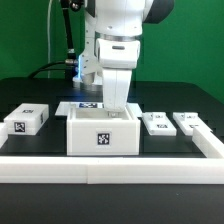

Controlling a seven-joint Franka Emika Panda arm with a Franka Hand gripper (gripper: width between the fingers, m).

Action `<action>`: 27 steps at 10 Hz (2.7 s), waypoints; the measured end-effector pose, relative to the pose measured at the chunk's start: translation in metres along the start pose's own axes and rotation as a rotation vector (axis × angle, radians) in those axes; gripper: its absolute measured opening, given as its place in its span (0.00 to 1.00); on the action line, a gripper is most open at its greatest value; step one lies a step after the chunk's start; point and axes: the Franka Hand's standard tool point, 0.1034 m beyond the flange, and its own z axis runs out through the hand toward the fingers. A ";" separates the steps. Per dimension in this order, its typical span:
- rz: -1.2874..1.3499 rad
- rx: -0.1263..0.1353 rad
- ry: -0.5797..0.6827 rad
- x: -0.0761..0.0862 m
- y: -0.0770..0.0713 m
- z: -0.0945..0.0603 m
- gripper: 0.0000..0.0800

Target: Assemble cabinet

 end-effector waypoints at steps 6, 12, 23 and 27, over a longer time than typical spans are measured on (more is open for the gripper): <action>0.002 -0.009 0.001 0.000 0.002 -0.001 0.06; -0.023 -0.014 0.000 0.007 0.041 -0.012 0.06; 0.030 -0.020 0.021 0.125 0.083 -0.019 0.06; 0.021 0.014 0.008 0.125 0.083 -0.022 0.06</action>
Offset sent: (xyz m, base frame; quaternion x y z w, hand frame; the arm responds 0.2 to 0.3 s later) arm 0.0000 0.0000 0.0000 0.0000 0.0000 0.0000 1.0000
